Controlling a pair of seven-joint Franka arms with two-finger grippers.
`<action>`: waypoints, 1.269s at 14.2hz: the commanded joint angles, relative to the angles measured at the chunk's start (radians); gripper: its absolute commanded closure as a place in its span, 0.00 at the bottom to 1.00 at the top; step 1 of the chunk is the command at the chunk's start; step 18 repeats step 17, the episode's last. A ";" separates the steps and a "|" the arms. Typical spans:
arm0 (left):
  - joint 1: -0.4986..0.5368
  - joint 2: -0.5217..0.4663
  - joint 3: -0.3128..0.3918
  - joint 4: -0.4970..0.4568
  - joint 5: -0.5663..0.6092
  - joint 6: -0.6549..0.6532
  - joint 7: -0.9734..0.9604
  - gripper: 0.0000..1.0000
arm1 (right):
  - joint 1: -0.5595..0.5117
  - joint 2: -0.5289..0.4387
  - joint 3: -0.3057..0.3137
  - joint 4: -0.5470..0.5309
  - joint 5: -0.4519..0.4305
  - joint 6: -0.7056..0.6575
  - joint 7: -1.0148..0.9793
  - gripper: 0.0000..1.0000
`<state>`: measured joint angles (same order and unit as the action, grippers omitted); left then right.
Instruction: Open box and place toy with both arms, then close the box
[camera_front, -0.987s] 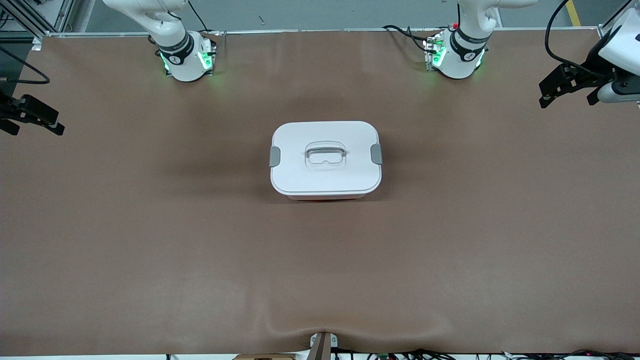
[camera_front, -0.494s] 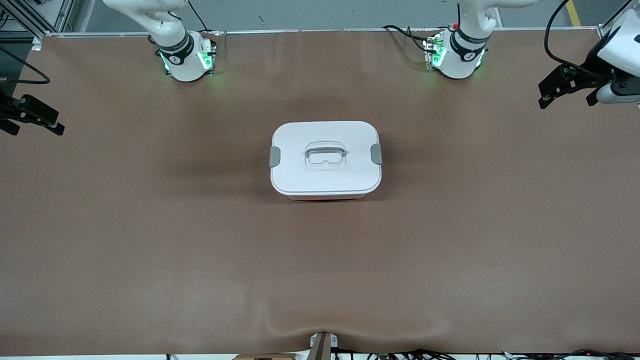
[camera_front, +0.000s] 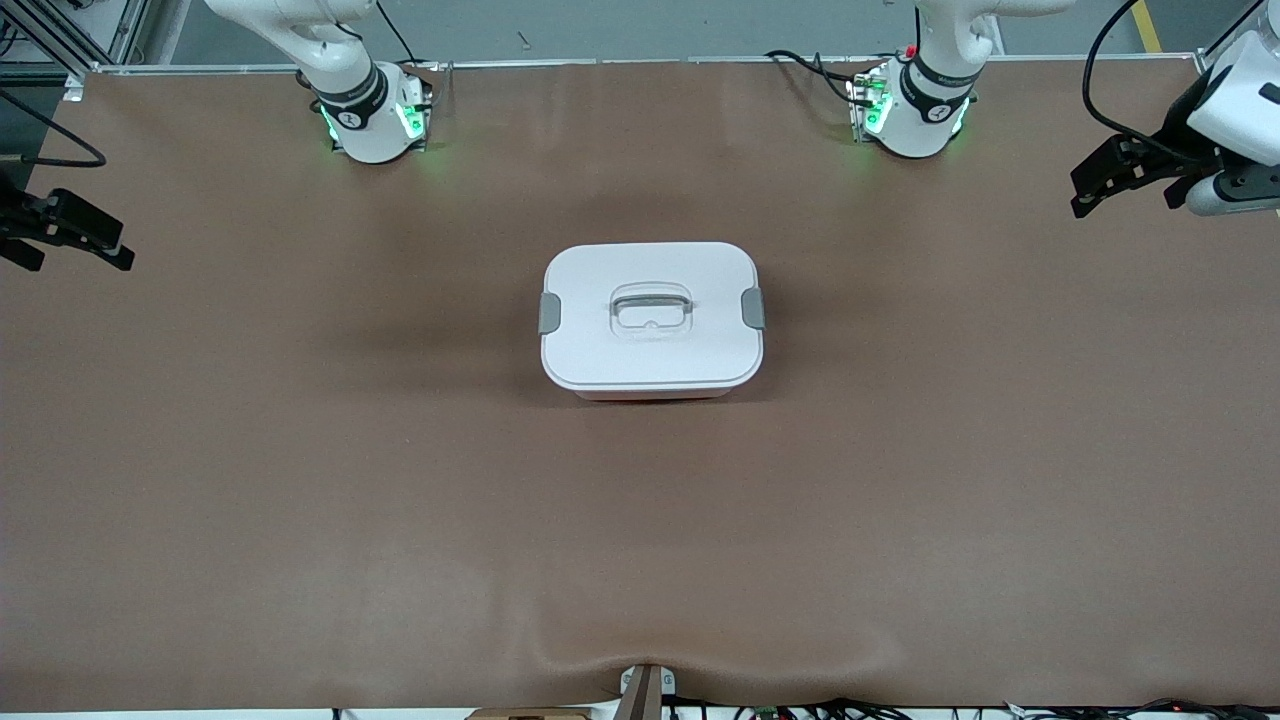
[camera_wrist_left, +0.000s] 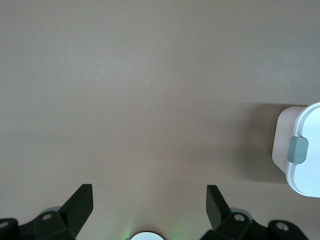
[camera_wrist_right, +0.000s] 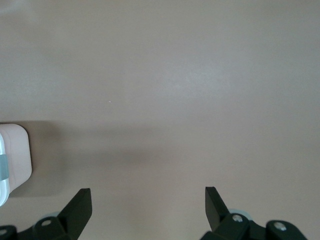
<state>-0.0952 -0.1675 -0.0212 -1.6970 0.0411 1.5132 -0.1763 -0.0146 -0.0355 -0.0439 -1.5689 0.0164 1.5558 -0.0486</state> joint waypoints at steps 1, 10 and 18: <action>-0.006 0.031 0.007 0.068 -0.015 -0.057 -0.008 0.00 | 0.013 -0.004 -0.004 0.003 -0.013 -0.010 0.009 0.00; -0.009 0.054 0.007 0.099 -0.006 -0.085 -0.008 0.00 | 0.013 -0.004 -0.004 0.007 -0.012 -0.005 0.012 0.00; -0.012 0.054 0.006 0.099 -0.006 -0.085 -0.008 0.00 | -0.002 -0.004 -0.007 0.018 -0.012 -0.008 0.013 0.00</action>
